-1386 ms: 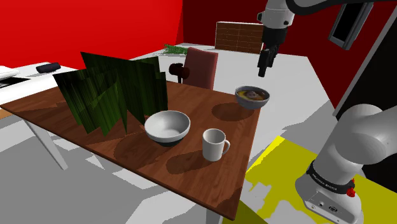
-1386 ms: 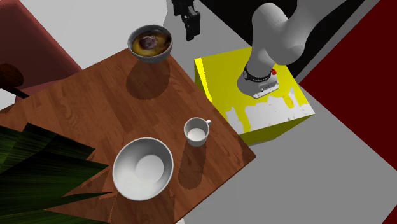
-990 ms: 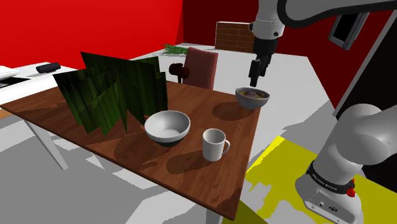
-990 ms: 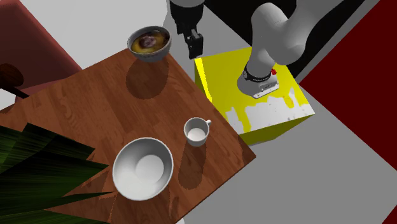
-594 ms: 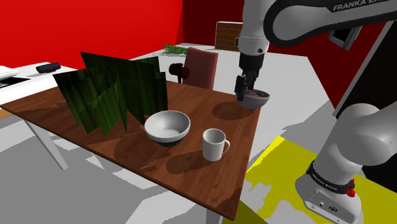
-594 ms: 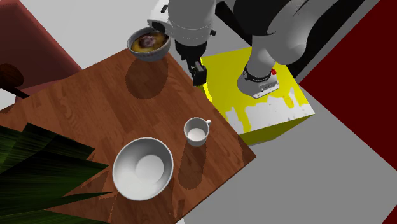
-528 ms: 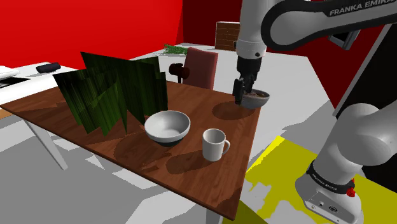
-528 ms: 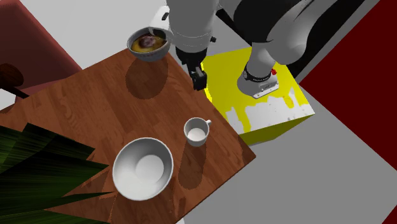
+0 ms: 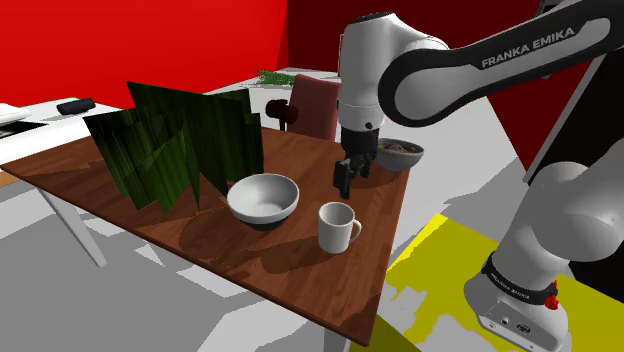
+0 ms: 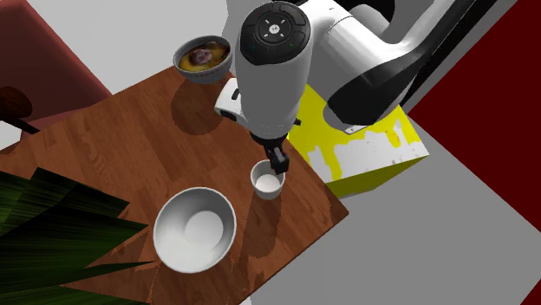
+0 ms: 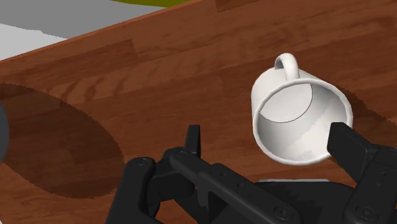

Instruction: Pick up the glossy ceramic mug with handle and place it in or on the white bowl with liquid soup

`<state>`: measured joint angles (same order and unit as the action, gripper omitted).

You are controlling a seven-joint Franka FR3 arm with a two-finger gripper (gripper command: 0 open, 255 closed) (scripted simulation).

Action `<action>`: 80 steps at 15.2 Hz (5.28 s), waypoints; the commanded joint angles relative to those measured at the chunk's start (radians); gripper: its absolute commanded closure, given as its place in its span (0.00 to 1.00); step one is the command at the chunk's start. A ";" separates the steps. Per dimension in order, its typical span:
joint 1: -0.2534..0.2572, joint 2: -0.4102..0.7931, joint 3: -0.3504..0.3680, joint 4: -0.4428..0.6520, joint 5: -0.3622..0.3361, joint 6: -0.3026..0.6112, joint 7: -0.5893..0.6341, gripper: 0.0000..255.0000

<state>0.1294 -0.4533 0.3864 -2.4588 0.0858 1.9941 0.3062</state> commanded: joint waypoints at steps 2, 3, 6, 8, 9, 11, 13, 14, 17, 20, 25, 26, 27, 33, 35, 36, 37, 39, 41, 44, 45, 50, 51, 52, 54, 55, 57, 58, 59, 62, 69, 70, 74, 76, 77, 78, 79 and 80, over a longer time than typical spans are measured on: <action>0.010 0.084 0.055 0.023 0.008 0.058 0.070 0.00; 0.012 0.114 0.073 0.033 0.007 0.078 0.094 0.00; 0.017 0.211 0.126 0.071 -0.008 0.133 0.170 0.00; 0.017 0.240 0.138 0.071 -0.017 0.158 0.189 0.00; 0.017 0.247 0.139 0.063 -0.020 0.173 0.192 0.00; 0.015 0.262 0.143 0.048 -0.027 0.202 0.198 0.00; 0.013 0.279 0.146 0.034 -0.036 0.231 0.205 0.00; 0.012 0.287 0.148 0.027 -0.040 0.246 0.208 0.00; 0.011 0.293 0.149 0.023 -0.043 0.254 0.210 0.00; 0.011 0.293 0.149 0.023 -0.043 0.254 0.210 0.00; 0.011 0.293 0.149 0.023 -0.043 0.254 0.210 1.00; 0.011 0.293 0.149 0.023 -0.043 0.254 0.210 1.00; 0.011 0.293 0.149 0.023 -0.043 0.254 0.210 1.00; 0.012 0.283 0.147 0.029 -0.038 0.240 0.206 1.00; 0.014 0.264 0.142 0.041 -0.028 0.210 0.197 1.00; 0.015 0.255 0.140 0.048 -0.024 0.196 0.193 1.00; 0.016 0.247 0.138 0.055 -0.020 0.181 0.189 1.00; 0.017 0.231 0.134 0.069 -0.013 0.152 0.182 1.00; 0.018 0.216 0.129 0.084 -0.007 0.123 0.176 1.00; 0.020 0.195 0.122 0.109 0.000 0.080 0.168 1.00; 0.020 0.189 0.120 0.117 0.002 0.066 0.166 1.00; 0.022 0.162 0.109 0.163 0.009 -0.005 0.155 1.00; 0.022 0.157 0.107 0.173 0.010 -0.019 0.154 1.00; 0.022 0.153 0.105 0.183 0.011 -0.033 0.152 1.00; 0.022 0.145 0.101 0.203 0.012 -0.061 0.149 1.00; 0.021 0.142 0.099 0.214 0.013 -0.074 0.148 1.00; 0.021 0.135 0.096 0.235 0.014 -0.102 0.145 1.00; 0.021 0.132 0.094 0.246 0.014 -0.116 0.144 1.00; 0.021 0.130 0.092 0.258 0.014 -0.129 0.143 1.00; 0.020 0.124 0.087 0.293 0.014 -0.170 0.140 1.00; -0.007 0.052 0.005 0.260 0.010 -0.209 0.031 1.00; -0.014 0.037 -0.015 0.247 0.006 -0.211 0.005 1.00; -0.044 -0.008 -0.093 0.205 -0.016 -0.216 -0.098 1.00; -0.061 -0.023 -0.131 0.191 -0.031 -0.217 -0.147 1.00; -0.070 -0.029 -0.151 0.185 -0.040 -0.218 -0.172 1.00; -0.079 -0.034 -0.170 0.181 -0.048 -0.218 -0.197 1.00; -0.089 -0.038 -0.189 0.178 -0.057 -0.218 -0.221 1.00; -0.098 -0.040 -0.208 0.176 -0.066 -0.218 -0.246 1.00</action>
<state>0.0409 -0.4871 0.1998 -2.2779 0.0290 1.7762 0.0889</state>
